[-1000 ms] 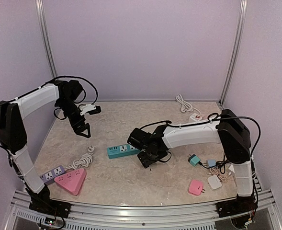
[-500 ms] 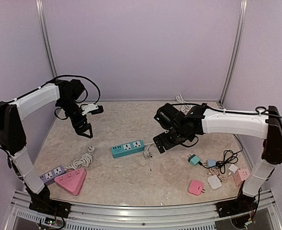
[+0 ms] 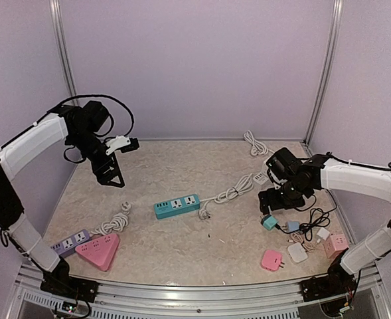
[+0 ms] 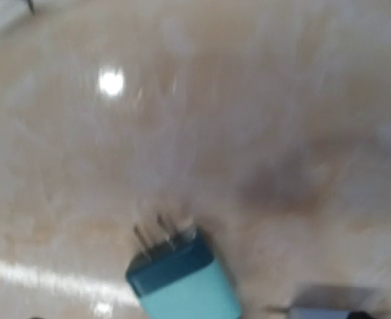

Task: Insert the plug
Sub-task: Pick up the plug from the center of the board.

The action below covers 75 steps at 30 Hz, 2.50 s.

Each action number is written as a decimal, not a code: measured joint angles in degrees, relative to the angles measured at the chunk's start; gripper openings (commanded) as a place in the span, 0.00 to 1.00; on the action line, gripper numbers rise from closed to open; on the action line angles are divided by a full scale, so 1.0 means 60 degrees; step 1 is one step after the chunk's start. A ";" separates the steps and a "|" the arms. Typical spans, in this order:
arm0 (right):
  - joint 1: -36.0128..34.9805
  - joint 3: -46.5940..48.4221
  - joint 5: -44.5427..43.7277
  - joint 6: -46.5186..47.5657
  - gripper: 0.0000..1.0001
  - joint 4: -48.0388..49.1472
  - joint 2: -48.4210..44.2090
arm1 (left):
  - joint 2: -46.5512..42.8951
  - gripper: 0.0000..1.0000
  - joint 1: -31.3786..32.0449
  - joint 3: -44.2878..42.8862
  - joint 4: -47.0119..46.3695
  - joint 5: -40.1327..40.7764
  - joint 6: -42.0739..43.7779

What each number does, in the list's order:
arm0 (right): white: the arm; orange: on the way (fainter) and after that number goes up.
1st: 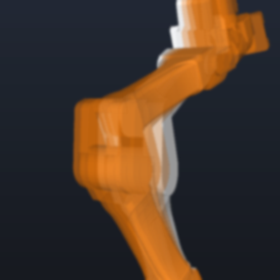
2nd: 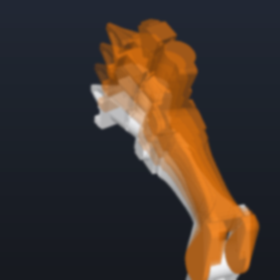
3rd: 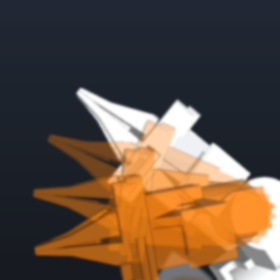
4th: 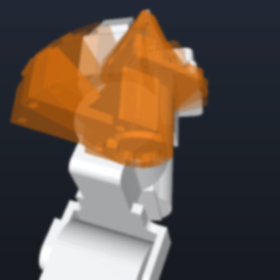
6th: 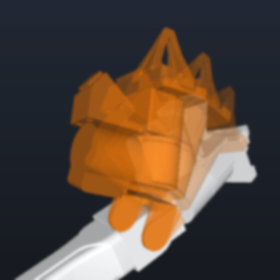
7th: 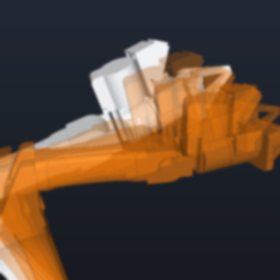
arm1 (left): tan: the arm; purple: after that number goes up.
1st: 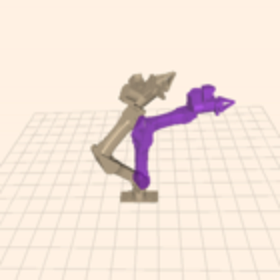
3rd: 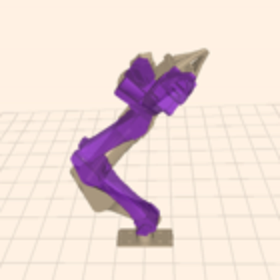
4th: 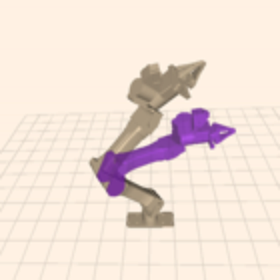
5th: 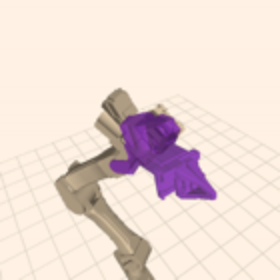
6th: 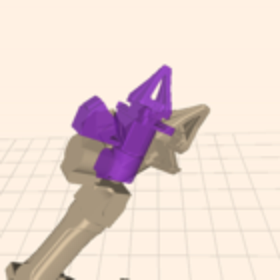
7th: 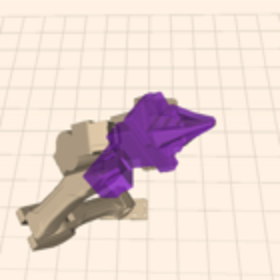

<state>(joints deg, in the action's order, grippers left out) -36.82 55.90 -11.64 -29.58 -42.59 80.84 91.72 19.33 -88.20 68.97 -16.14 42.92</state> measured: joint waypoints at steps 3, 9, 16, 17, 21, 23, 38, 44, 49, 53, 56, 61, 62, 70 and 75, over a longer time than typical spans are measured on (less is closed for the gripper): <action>0.0248 -0.0098 0.0568 0.0211 0.95 -0.0091 0.0251 | -0.0321 0.99 0.0000 0.0171 0.0004 -0.0015 0.0051; 0.0506 -0.0178 0.1504 0.0852 0.91 0.0131 0.1126 | -0.0423 0.99 0.0004 0.0324 0.0000 -0.0029 0.0164; 0.0586 -0.0182 0.2102 0.1246 0.72 0.0171 0.2215 | -0.0426 0.99 0.0044 0.0328 0.0007 -0.0033 0.0186; 0.0586 -0.0182 0.2131 0.1257 0.66 0.0171 0.2229 | -0.0426 0.99 0.0047 0.0328 0.0007 -0.0033 0.0189; 0.0594 -0.0182 0.2157 0.1315 0.37 0.0186 0.2291 | -0.0423 0.99 0.0066 0.0328 0.0007 -0.0033 0.0189; 0.0601 -0.0178 0.2146 0.1326 0.21 0.0197 0.2379 | -0.0423 0.99 0.0073 0.0328 0.0011 -0.0033 0.0189; -0.1140 0.0834 0.1512 0.2044 0.00 0.0827 0.0871 | -0.0426 0.99 0.0117 -0.0189 0.0382 -0.0725 0.0036; -0.3195 0.1581 0.0095 0.3064 0.00 0.2874 -0.0149 | -0.0492 0.99 0.0550 -0.1781 0.0557 -0.1362 -0.0783; -0.4273 0.2656 -0.0594 0.4353 0.00 0.4670 0.0590 | -0.0783 0.99 0.1792 -0.2608 0.0106 -0.1945 -0.1993; -0.4765 0.3774 -0.0721 0.5220 0.00 0.5617 0.1647 | -0.0856 0.99 0.2215 -0.2769 -0.0361 -0.2619 -0.3115; -0.4987 0.4233 -0.0703 0.5595 0.00 0.5992 0.2186 | -0.0845 0.99 0.2288 -0.2532 -0.0863 -0.2903 -0.3901; -0.5206 0.4346 -0.0659 0.5818 0.00 0.6277 0.2517 | -0.0790 0.95 0.2433 -0.2007 -0.1395 -0.3096 -0.4634; -0.5220 0.4346 -0.0652 0.5821 0.00 0.6328 0.2535 | -0.0765 0.95 0.2455 -0.1934 -0.1483 -0.3151 -0.4761; -0.5282 0.4342 -0.0521 0.5825 0.00 0.6732 0.2546 | -0.0532 0.82 0.2463 -0.1861 -0.1963 -0.3555 -0.5482; -0.5282 0.4317 -0.0415 0.5861 0.00 0.6961 0.2546 | -0.0528 0.75 0.2463 -0.1861 -0.2047 -0.3708 -0.5705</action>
<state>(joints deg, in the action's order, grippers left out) -68.51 81.80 -14.13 5.58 -0.82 96.12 88.55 34.11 -99.37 56.69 -38.39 8.69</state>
